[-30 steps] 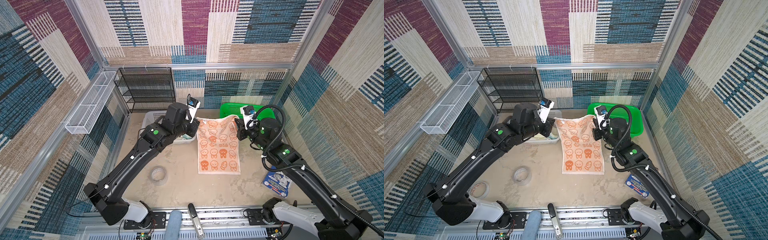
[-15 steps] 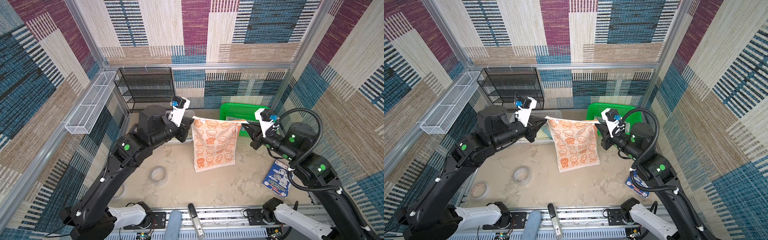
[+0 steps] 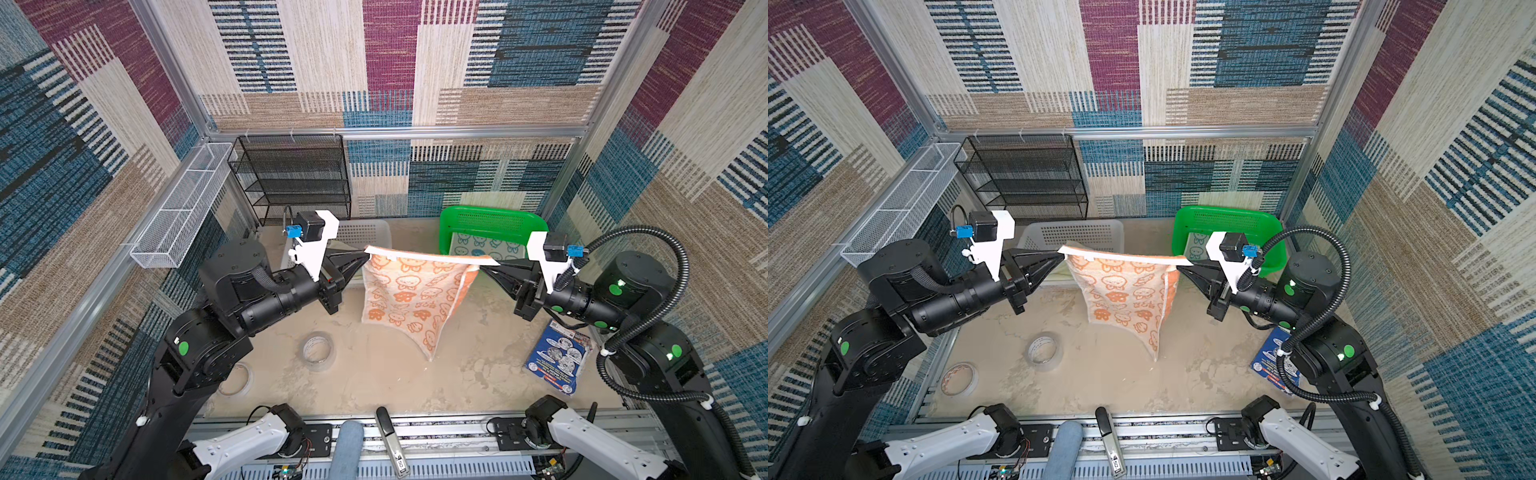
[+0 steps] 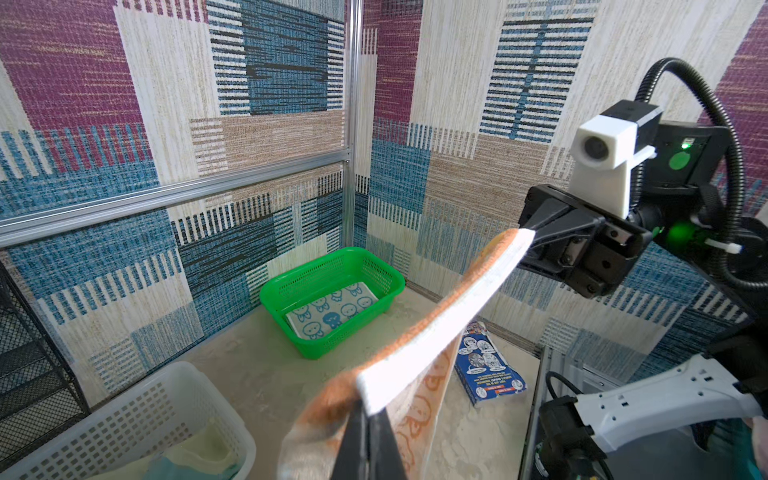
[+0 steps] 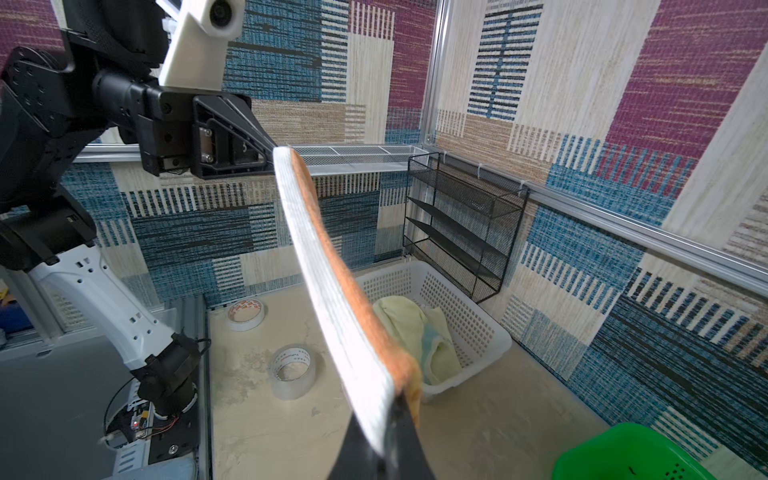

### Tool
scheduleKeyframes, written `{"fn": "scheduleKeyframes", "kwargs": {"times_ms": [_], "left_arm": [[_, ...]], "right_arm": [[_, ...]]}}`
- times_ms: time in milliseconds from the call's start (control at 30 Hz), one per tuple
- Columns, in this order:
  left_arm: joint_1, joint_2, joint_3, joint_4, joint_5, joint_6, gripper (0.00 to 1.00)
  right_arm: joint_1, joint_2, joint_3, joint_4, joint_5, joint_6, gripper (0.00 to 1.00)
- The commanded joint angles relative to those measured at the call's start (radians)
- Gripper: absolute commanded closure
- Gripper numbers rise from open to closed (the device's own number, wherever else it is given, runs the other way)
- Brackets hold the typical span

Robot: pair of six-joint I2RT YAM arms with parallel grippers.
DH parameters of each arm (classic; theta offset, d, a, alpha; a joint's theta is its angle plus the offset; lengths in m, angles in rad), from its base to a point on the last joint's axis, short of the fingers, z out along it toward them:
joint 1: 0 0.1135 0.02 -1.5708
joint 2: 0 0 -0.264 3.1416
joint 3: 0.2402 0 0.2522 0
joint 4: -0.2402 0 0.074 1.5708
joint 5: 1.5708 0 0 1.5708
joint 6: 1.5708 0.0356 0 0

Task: Fold and stack the towels
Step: 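Lower the stretched orange towel flat onto the table with both grippers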

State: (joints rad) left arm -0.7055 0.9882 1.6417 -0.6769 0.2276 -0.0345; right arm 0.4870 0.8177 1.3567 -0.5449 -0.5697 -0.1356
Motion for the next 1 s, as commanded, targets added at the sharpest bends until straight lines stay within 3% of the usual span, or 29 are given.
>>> {"fn": "scheduleKeyframes", "kwargs": {"times_ms": [0, 267, 700, 967], "left_arm": [[0.001, 0.003, 0.001, 0.029, -0.036, -0.027, 1.0], [0.002, 0.171, 0.056, -0.014, -0.135, 0.015, 1.0], [0.003, 0.656, 0.115, 0.049, -0.265, 0.064, 1.0], [0.003, 0.879, 0.195, 0.062, -0.373, 0.075, 1.0]], "right_arm": [[0.0, -0.012, 0.004, -0.004, 0.02, 0.042, 1.0], [0.0, -0.003, -0.105, -0.037, 0.25, 0.066, 1.0], [-0.002, 0.062, -0.374, 0.006, 0.739, 0.083, 1.0], [-0.002, 0.15, -0.454, 0.032, 0.841, 0.134, 1.0]]}}
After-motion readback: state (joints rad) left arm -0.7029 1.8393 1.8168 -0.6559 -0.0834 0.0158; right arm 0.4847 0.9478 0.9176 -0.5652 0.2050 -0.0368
